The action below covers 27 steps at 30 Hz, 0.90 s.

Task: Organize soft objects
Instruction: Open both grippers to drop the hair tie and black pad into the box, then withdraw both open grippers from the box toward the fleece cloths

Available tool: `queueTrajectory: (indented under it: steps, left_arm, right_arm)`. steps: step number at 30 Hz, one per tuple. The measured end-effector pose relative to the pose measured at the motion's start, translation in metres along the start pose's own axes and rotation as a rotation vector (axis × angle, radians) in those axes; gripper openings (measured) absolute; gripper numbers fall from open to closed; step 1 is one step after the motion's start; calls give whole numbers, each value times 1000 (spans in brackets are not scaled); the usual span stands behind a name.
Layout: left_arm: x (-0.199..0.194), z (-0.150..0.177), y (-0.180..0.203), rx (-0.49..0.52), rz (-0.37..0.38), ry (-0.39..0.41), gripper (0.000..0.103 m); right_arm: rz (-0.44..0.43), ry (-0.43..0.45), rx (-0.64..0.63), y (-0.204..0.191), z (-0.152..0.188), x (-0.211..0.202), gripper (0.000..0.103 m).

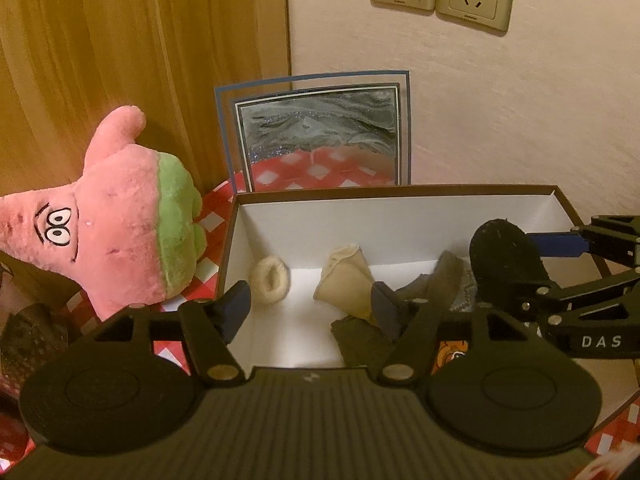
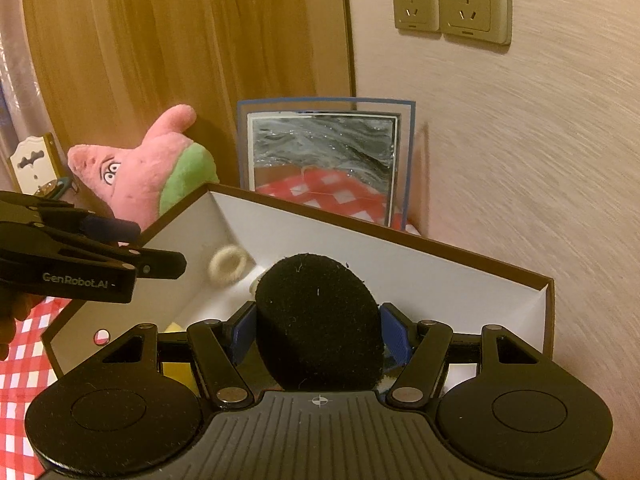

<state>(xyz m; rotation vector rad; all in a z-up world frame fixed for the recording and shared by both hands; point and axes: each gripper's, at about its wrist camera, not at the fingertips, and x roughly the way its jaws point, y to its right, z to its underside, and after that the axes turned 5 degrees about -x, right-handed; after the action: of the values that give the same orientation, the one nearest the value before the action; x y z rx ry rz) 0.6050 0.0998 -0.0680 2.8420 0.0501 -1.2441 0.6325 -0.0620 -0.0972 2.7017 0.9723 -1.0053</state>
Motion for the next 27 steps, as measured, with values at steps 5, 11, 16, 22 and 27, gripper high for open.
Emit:
queueTrajectory:
  steps: [5,11,16,22,27]
  left_arm:
    - [-2,3,-1,-7,1,-10,64]
    - [-10,5,-3,-8,0,-11,64]
    - [-20,6,-3,-12,2,-4,64]
    - [-32,11,0,-8,5,-3,64]
    - [-45,15,3,-12,16,-1,64]
  right_arm:
    - [-1,1,-1,-2,0,-1,65]
    - [-24,34,-22,-8,-2,-7,69]
    - [-2,94,-46,-14,-4,-15,84]
    - [3,101,-44,-13,-5,-23,88]
    - [10,70,-37,-11,2,-32,88]
